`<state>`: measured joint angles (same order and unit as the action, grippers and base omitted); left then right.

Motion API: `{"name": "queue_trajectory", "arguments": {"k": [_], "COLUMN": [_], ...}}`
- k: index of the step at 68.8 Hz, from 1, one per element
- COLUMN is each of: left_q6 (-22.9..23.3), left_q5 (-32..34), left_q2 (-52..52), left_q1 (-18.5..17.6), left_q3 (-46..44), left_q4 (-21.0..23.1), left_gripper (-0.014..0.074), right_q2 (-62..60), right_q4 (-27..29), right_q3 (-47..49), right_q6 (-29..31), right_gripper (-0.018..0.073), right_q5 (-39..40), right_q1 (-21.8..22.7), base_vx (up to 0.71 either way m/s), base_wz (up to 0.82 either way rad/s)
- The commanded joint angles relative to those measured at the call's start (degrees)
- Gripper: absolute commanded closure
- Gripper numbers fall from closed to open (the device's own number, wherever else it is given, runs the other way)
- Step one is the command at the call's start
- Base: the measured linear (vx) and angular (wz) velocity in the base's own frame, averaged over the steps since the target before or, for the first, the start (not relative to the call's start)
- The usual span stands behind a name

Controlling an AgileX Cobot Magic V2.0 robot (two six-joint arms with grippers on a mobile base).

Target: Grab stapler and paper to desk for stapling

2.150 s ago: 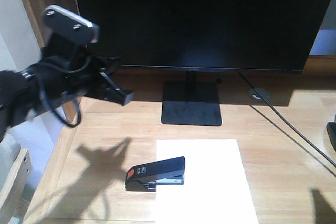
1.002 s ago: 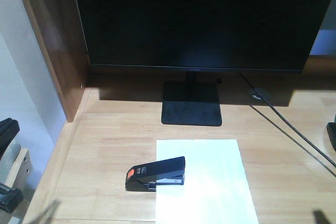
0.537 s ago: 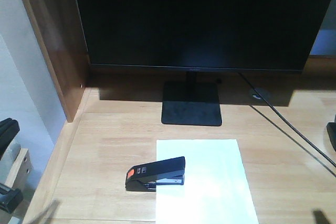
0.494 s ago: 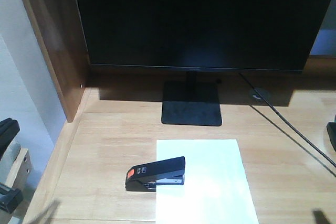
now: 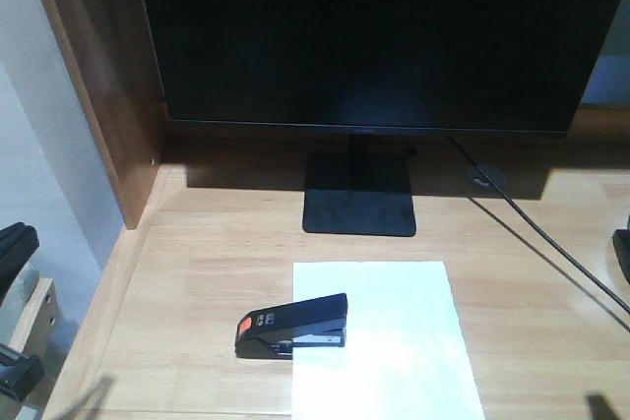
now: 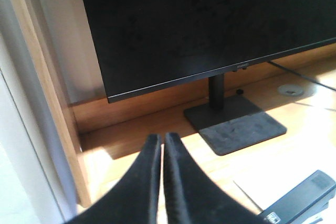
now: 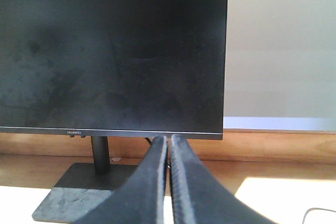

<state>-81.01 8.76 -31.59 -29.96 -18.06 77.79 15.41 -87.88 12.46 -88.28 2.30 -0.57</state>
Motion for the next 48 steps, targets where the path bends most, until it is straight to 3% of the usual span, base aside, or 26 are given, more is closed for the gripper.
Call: {"name": "queue_trajectory", "arguments": {"k": [1,4,9,21,29,35,48], "left_q6": [5.1,9.0,19.6,53.6,70.0,76.0,76.2], "left_q5": [0.3,0.2,0.2,1.1,1.0,1.0,3.4], "left_q2": [0.1,0.1,0.1,0.1,0.1,0.1,0.2], "left_q1": [-0.2,-0.2,-0.2,-0.2,-0.2,-0.2,0.3], "left_q3": [-1.7,-1.7,-1.7,-1.7,-1.7,-1.6,0.4], "left_q4": [-3.0,-7.5,-16.9,-48.5,-64.4,-69.8,-69.2], "left_gripper": [0.0603,0.0603,0.0603,0.0603,0.0603,0.0603,0.0603], "right_q2": [0.5,0.5,0.5,0.5,0.5,0.5,0.5], "right_q4": [0.0,0.0,0.0,0.0,0.0,0.0,0.0], "right_q3": [1.6,1.6,1.6,1.6,1.6,1.6,1.6], "right_q6": [0.4,0.4,0.4,0.4,0.4,0.4,0.4], "right_gripper": [0.0566,0.0566,0.0566,0.0566,0.0566,0.0566,0.0566], "right_q5": [0.2,0.2,0.2,0.2,0.2,0.2,0.0], "right_q1": [0.1,0.1,0.1,0.1,0.1,0.1,0.1], "base_vx": [0.0,0.0,0.0,0.0,0.0,0.0,0.0], "base_wz": [0.0,0.0,0.0,0.0,0.0,0.0,0.0]}}
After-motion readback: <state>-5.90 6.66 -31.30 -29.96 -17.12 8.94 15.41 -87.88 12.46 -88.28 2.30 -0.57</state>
